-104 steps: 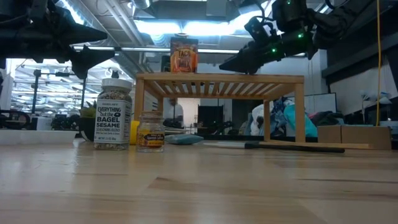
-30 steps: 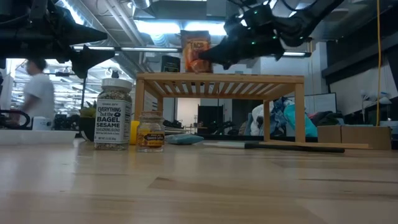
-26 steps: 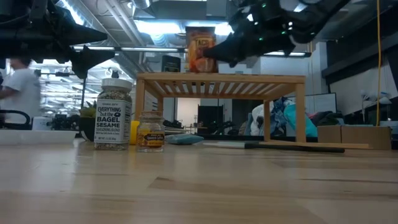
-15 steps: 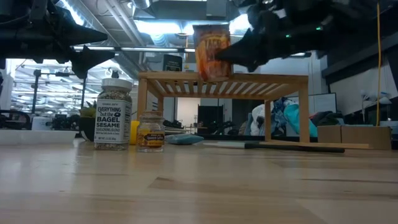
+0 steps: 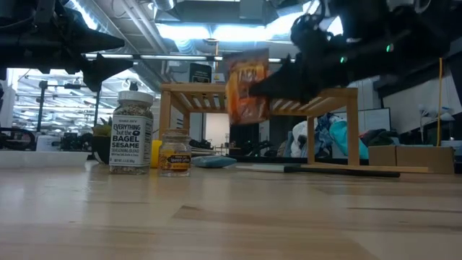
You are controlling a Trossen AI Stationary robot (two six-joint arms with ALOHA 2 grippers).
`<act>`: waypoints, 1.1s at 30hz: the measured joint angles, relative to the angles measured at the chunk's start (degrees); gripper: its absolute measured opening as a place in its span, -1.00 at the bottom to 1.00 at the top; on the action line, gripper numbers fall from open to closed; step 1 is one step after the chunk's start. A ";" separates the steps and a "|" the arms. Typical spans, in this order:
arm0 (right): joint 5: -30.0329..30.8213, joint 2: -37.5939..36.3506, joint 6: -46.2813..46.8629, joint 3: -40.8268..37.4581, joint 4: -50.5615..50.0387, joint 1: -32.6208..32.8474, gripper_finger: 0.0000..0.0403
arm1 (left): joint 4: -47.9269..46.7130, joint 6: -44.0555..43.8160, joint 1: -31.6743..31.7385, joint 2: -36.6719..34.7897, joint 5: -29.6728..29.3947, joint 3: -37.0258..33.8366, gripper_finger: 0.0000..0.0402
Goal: Shelf spices
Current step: Remove the orange seasoning bag from the shelf
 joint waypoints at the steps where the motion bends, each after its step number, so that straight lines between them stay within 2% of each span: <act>1: -0.07 2.34 0.33 0.00 2.62 0.00 -0.87 | 0.01 -0.12 0.00 0.00 0.00 0.00 0.29; 5: -0.49 10.71 2.21 0.01 15.96 -0.15 -0.87 | -0.11 -0.82 -0.01 -0.01 0.02 0.00 0.29; 8: -0.48 15.31 3.69 0.31 21.92 -0.15 -0.87 | -0.42 -1.29 -0.02 -0.02 0.04 0.00 0.29; 13: -0.54 21.32 5.65 3.16 22.83 -0.15 -0.87 | -1.46 -1.29 0.00 0.00 0.04 0.00 0.29; 20: -3.98 27.14 5.73 8.50 23.11 -0.18 -0.87 | -1.74 -1.29 0.00 0.00 0.04 0.00 0.29; 33: -4.00 27.91 3.84 9.40 22.63 -0.22 -0.72 | -2.95 -1.60 0.00 0.00 0.04 0.00 0.29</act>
